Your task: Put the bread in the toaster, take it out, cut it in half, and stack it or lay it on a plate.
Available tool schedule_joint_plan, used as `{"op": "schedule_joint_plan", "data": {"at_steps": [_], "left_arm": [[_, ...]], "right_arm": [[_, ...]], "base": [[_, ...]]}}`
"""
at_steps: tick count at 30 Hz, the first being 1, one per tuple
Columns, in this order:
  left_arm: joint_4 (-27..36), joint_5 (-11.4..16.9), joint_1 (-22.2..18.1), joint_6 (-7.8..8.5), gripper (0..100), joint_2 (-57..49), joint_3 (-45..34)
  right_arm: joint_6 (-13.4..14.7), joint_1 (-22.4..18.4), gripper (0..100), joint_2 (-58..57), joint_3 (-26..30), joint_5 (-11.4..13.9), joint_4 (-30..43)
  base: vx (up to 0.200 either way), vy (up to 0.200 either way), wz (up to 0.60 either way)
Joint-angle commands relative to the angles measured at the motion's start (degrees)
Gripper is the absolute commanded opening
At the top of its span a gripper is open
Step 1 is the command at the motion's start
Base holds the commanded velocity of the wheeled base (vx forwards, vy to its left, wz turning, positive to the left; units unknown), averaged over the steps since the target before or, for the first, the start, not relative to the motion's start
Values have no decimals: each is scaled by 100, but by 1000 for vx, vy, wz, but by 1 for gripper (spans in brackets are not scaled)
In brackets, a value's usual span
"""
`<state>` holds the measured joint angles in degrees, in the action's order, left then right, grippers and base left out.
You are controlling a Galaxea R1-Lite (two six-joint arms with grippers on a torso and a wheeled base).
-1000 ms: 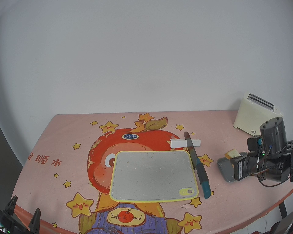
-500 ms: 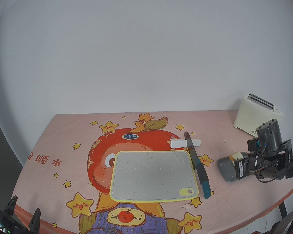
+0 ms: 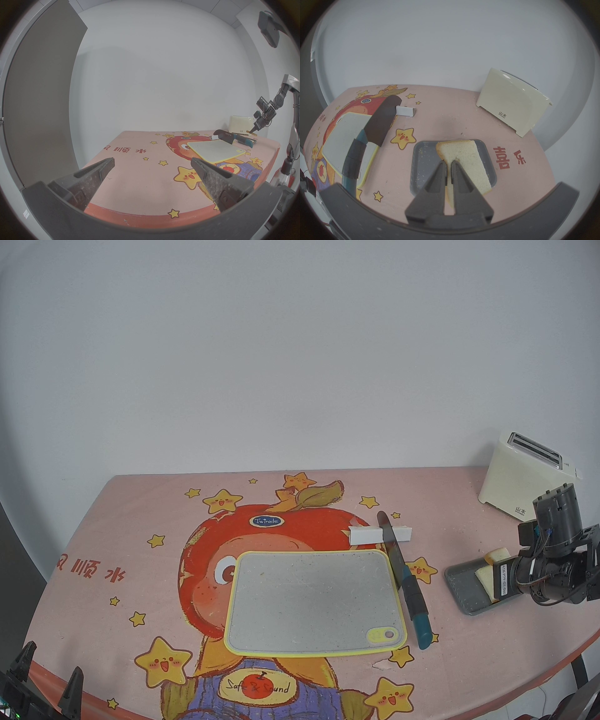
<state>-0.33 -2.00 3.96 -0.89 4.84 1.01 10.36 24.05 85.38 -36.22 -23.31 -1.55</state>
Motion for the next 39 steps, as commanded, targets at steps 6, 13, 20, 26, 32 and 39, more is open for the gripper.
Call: {"op": "schedule_joint_plan", "data": {"at_steps": [6, 13, 20, 26, 32, 39], "left_arm": [[-2, -2, -1, 1, 100, -1, -101], [-2, -2, -1, 1, 100, -1, -101], [-2, -2, -1, -8, 100, -1, -101], [-2, -2, -1, -8, 100, -1, -101], [-11, -2, -1, -8, 100, -1, -101], [-2, -2, -1, 1, 100, -1, -101]], "right_arm": [[-8, -15, 0, -4, 97, 2, -12], [1, -15, 0, 5, 80, 2, -21], [10, -15, 0, 31, 18, 2, -30], [18, -6, 0, 75, -52, 11, -30], [18, 38, 0, 479, -298, 11, -39], [36, -59, 0, 1042, -316, 11, -786]], "base": [[-200, 0, 0], [0, 0, 0], [0, 0, 0], [0, 0, 0], [0, 0, 0], [0, 0, 0]]}}
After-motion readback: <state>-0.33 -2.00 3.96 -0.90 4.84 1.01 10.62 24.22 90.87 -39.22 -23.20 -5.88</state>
